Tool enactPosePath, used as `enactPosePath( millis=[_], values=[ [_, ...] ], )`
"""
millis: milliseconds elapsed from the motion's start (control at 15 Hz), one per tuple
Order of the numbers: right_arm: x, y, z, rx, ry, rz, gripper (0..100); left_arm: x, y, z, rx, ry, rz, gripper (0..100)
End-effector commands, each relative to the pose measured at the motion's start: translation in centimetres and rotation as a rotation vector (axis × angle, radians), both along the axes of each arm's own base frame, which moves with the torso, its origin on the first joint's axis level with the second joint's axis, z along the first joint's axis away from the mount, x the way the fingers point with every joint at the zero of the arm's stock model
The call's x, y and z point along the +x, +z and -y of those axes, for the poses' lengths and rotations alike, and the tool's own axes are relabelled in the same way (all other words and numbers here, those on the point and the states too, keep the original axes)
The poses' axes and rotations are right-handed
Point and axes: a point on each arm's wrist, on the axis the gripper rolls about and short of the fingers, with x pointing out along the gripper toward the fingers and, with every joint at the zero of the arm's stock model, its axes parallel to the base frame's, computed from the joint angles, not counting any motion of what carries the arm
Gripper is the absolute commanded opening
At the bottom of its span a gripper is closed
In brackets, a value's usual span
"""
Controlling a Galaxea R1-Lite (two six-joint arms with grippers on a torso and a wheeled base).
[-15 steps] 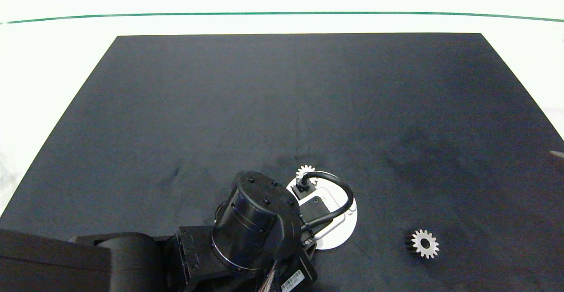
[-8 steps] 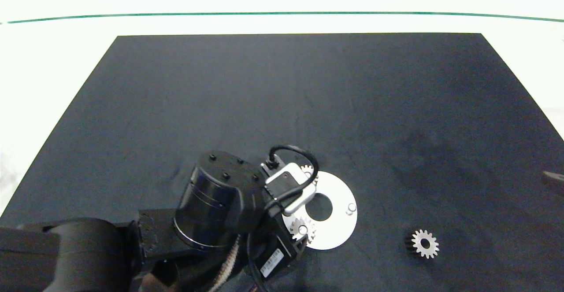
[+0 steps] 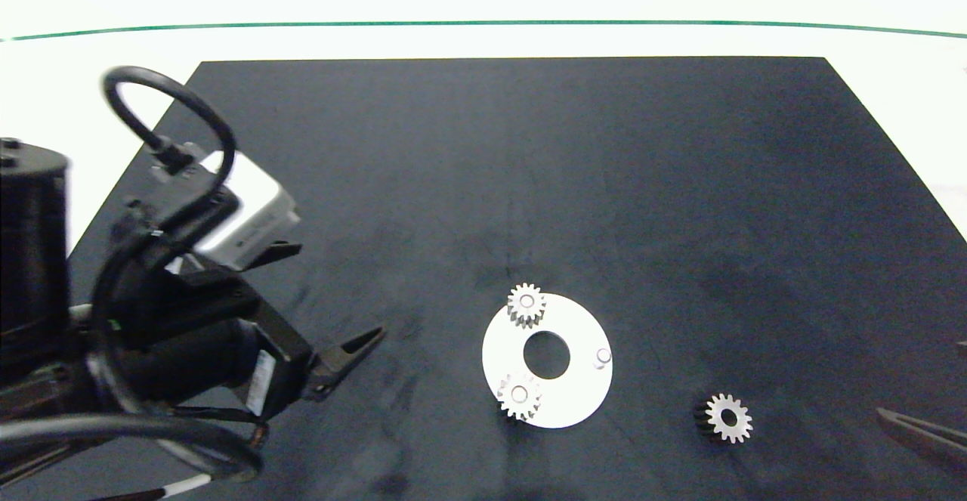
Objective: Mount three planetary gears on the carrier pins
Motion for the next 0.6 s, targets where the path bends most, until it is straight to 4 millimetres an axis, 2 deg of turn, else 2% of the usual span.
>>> enactPosePath(
  millis=[67,333,600],
  values=[
    [1.0,-1.5,-0.9,-0.045,0.021,-0.075,100,-3.8,2.5,-5.4,-0.083,0.137,0.112,100],
    [3.1,-4.4,-2.9,-0.076,0.045,-0.101,100,-6.3,3.0,-7.9,-0.105,0.231,0.155,100],
    [5.1,-7.2,-4.6,-0.119,0.046,-0.138,100,-7.8,3.3,-8.9,-0.119,0.262,0.181,100]
  ],
)
